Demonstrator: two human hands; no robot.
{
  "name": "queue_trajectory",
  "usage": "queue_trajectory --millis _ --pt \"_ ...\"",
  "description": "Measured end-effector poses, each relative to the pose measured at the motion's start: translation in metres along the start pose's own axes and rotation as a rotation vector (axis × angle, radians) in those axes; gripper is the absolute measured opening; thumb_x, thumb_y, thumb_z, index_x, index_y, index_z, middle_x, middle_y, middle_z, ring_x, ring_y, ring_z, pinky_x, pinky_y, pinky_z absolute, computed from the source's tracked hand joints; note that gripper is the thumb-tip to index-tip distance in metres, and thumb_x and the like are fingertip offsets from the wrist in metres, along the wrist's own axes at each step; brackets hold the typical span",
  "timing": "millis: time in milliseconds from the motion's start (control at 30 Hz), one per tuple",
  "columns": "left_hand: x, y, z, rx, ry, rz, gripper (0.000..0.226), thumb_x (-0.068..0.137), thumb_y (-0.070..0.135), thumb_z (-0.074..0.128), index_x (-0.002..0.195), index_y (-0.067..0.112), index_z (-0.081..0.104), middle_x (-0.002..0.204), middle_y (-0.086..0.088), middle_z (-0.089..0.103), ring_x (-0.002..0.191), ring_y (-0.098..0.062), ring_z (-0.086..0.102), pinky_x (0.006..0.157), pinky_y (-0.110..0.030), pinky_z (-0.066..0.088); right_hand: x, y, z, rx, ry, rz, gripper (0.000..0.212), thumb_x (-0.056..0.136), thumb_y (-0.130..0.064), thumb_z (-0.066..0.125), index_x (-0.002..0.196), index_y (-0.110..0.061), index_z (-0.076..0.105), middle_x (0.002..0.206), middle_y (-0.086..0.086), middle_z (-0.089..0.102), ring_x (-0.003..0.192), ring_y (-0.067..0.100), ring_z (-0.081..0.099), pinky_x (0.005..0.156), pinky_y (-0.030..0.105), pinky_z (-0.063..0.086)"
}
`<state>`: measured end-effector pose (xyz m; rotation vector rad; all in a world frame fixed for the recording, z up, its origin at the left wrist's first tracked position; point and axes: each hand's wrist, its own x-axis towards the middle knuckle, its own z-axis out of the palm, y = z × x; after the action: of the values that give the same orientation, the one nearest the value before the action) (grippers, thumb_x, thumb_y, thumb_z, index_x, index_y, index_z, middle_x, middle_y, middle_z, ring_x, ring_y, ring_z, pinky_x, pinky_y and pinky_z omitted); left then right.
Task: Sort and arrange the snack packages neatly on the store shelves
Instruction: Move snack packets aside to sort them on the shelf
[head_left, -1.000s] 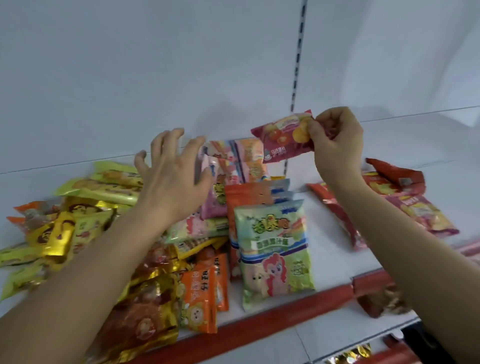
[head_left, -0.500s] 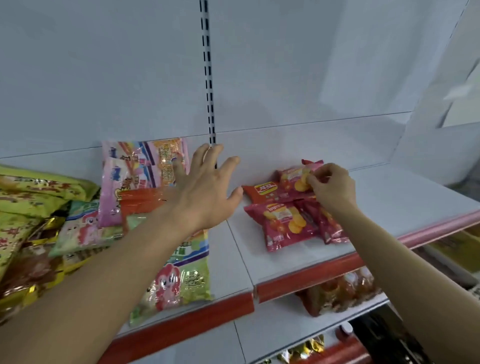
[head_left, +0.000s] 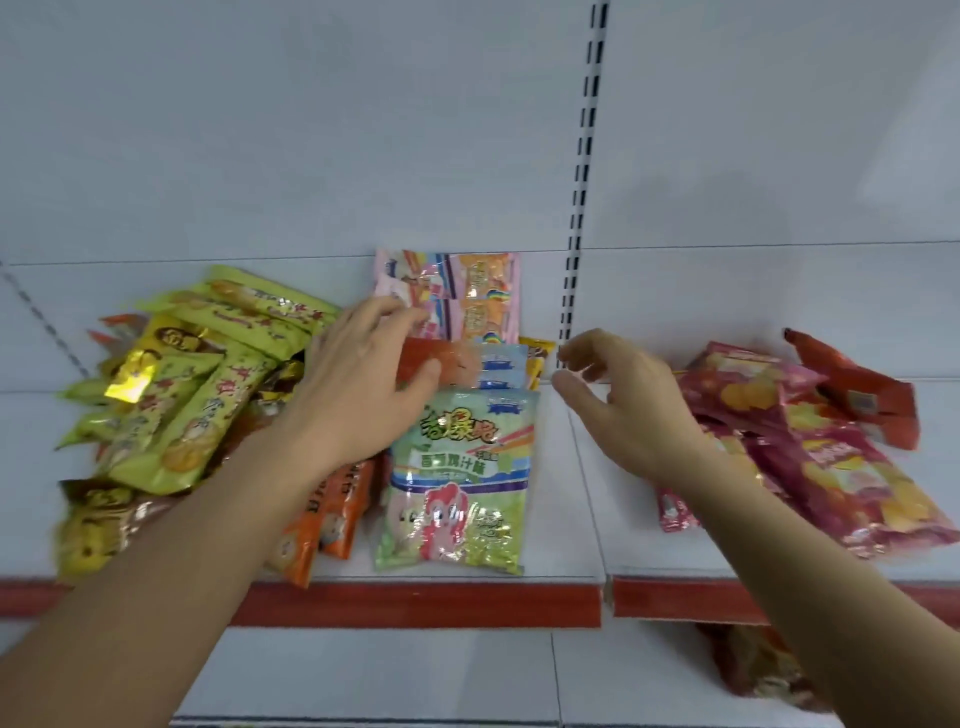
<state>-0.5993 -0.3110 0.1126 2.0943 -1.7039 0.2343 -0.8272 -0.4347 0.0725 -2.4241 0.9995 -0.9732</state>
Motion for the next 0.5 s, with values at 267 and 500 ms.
queue_trajectory --millis 267,500 --pt "-0.029 -0.031 0.012 -0.141 -0.085 -0.050 0.061 0.100 0.046 0.050 0.154 0.020 0.036 0.149 0.002 0.048 0.138 -0.017 0.041 0.114 -0.038 0.035 -0.020 -0.038 0.057 0.438 -0.065 0.408 0.057 0.080 -0.050 0.079 0.124 -0.031 0.048 0.095 -0.008 0.072 0.081 0.010 0.073 0.077 0.046 0.061" --pt "-0.028 -0.035 0.023 -0.326 -0.100 -0.015 0.067 0.100 0.046 0.053 0.158 0.026 0.026 0.151 0.006 0.049 0.134 -0.017 0.049 0.114 -0.039 0.039 -0.023 -0.048 0.071 0.679 -0.097 0.456 0.025 0.085 -0.017 0.080 0.106 -0.014 0.066 0.091 0.000 0.079 0.080 0.019 0.077 0.072 0.041 0.062"
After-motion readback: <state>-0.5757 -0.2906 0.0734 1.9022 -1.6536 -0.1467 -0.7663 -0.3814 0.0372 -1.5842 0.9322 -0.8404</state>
